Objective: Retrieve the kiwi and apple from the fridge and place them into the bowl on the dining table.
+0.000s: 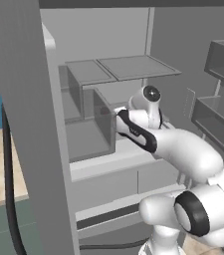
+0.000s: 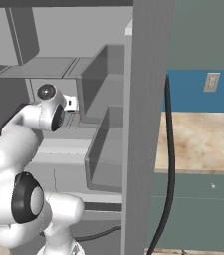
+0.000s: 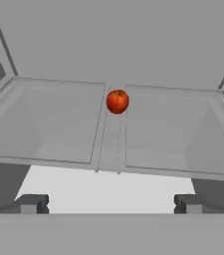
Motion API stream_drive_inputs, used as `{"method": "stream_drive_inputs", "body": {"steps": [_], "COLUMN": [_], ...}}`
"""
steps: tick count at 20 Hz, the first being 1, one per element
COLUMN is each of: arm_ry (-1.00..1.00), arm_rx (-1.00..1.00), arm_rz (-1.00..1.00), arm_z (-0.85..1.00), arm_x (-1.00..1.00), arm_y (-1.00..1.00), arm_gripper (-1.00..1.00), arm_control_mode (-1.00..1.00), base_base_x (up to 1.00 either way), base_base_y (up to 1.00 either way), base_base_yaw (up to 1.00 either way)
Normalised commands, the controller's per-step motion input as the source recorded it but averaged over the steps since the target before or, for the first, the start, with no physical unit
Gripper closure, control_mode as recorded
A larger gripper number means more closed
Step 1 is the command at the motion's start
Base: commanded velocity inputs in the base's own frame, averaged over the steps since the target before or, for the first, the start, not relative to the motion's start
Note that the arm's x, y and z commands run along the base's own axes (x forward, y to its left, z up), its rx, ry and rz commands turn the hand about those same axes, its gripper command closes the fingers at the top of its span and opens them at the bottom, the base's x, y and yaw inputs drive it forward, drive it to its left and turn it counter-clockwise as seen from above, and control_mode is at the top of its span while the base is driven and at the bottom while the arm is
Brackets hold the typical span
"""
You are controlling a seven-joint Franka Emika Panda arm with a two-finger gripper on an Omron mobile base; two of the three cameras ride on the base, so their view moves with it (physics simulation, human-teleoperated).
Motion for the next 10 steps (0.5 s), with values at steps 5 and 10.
{"method": "stream_drive_inputs", "body": {"steps": [5, 10], "arm_ry": [0.06, 0.02], "arm_rx": [0.0, 0.0], "arm_rz": [-0.05, -0.07], "arm_z": [-0.19, -0.08], "arm_x": [0.35, 0.37], "arm_y": [0.18, 0.16], "arm_gripper": [-1.0, -1.0], "arm_control_mode": [-1.0, -1.0], "base_base_x": [0.0, 0.0], "base_base_y": [0.0, 0.0], "base_base_yaw": [0.0, 0.0]}}
